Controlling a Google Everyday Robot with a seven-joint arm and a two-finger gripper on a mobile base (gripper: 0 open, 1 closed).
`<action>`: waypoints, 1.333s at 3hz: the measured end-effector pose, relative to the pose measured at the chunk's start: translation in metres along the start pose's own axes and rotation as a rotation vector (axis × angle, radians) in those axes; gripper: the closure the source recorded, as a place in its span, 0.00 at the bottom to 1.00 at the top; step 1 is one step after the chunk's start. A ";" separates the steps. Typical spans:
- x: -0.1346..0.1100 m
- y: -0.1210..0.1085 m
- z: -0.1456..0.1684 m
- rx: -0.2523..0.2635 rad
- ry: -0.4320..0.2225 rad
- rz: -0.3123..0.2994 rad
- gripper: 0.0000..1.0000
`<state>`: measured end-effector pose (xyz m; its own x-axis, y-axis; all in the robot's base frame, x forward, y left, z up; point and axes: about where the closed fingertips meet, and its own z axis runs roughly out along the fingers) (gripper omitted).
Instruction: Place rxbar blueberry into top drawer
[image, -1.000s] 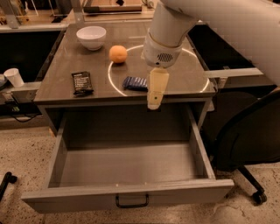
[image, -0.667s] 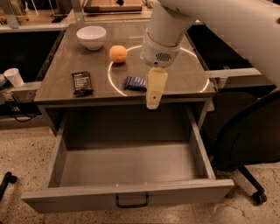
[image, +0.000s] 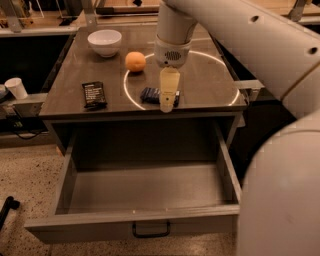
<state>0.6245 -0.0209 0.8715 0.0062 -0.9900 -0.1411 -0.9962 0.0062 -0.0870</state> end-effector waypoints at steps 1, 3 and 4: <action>0.002 -0.016 0.014 -0.007 0.052 0.036 0.00; 0.015 -0.022 0.034 0.002 0.085 0.069 0.19; 0.021 -0.019 0.042 -0.003 0.079 0.077 0.42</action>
Offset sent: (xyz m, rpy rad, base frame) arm 0.0213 -0.0183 -0.0372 -0.1239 0.0360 -0.0908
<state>0.6475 -0.0355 0.8285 -0.0770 -0.9946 -0.0695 -0.9937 0.0823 -0.0762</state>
